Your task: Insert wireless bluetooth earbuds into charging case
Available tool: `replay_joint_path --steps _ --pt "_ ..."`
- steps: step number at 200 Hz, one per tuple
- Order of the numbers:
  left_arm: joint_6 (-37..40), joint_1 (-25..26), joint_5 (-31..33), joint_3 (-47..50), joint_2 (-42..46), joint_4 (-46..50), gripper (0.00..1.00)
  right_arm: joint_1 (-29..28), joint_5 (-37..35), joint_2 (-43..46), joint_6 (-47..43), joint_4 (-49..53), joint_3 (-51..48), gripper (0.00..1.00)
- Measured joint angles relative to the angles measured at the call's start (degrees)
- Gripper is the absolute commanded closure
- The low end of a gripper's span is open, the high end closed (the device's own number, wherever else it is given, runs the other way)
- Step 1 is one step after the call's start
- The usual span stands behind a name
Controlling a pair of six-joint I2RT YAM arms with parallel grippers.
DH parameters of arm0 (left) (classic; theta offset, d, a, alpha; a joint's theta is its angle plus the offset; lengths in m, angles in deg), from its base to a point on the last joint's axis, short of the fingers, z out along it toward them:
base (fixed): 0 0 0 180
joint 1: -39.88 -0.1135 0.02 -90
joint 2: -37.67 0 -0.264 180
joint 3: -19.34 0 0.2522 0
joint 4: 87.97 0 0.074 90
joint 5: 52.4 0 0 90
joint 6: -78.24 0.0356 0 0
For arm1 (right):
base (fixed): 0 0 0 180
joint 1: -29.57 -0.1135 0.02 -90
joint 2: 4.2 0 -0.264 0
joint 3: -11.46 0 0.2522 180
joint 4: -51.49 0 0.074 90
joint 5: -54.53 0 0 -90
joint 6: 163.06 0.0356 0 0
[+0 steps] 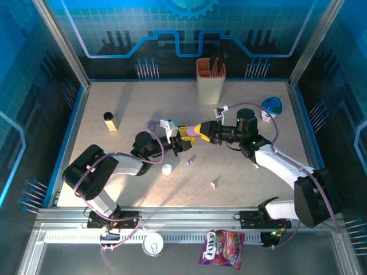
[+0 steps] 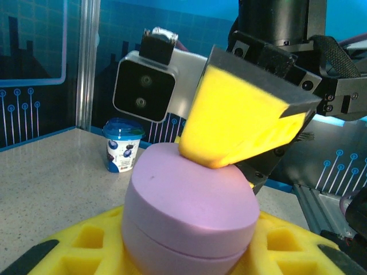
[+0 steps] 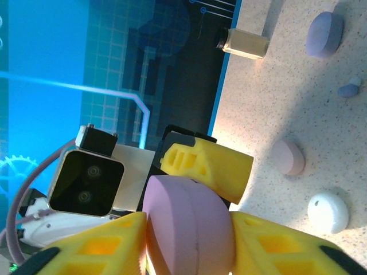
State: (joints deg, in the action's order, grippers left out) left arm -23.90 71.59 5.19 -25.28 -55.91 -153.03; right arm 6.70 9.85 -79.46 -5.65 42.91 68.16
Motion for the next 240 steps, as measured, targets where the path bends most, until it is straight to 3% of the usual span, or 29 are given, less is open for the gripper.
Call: replay_joint_path --steps 19,43,87,128,172,240 --pt "0.02 -0.04 0.07 0.00 0.02 -0.26 0.68 0.09 -0.15 0.02 0.24 -0.26 0.00 0.82" --pt "0.02 -0.04 0.22 0.00 0.00 -0.31 0.62 0.33 -0.24 0.04 0.20 -0.22 -0.07 0.86" --pt "0.55 0.20 0.20 0.04 0.00 -0.24 0.19 1.20 -3.34 1.64 -3.19 2.89 -0.70 0.88" --pt "1.68 0.20 2.84 3.06 0.33 -0.35 0.03 4.37 -11.85 3.67 -8.57 10.05 -3.48 0.87" --pt "2.69 0.20 8.20 7.69 1.90 -0.35 0.01 4.57 -20.13 0.87 -12.24 14.25 -5.62 0.86" --pt "4.13 0.11 13.14 10.67 4.13 0.26 0.01 3.65 -24.15 -12.92 -14.10 12.44 -5.60 0.82"
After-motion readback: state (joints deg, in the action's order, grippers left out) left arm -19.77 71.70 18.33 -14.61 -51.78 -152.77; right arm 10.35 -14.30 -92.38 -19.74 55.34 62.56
